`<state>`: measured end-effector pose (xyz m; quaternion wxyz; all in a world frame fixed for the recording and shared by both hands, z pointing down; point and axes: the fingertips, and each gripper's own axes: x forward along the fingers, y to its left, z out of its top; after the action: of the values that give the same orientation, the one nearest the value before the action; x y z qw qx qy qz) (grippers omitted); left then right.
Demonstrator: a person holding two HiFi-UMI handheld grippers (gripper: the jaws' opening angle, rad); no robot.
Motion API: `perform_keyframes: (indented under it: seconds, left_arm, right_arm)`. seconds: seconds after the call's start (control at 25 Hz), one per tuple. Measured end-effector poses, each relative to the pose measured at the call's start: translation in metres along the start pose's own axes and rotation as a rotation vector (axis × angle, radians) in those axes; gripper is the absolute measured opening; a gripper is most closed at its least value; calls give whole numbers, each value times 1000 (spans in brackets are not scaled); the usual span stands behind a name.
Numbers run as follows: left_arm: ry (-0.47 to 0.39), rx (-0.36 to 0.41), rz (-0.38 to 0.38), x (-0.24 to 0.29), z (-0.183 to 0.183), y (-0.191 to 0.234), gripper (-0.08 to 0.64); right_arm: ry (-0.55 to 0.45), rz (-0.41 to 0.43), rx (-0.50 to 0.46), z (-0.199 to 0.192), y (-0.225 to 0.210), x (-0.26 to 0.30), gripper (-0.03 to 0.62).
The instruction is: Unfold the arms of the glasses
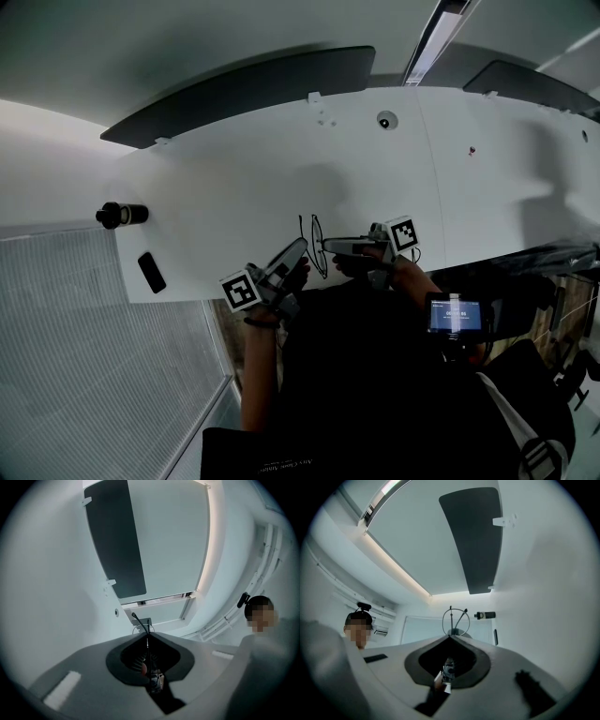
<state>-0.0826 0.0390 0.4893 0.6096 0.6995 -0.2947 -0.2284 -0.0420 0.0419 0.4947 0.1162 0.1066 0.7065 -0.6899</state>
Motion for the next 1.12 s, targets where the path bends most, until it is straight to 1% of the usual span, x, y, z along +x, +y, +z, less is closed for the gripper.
perform_keyframes:
  seconds: [1.12]
  left_arm:
    - [-31,-8,-19,-8,6,-1,21]
  right_arm:
    - [-33,-2,-24,6,1,-4,11]
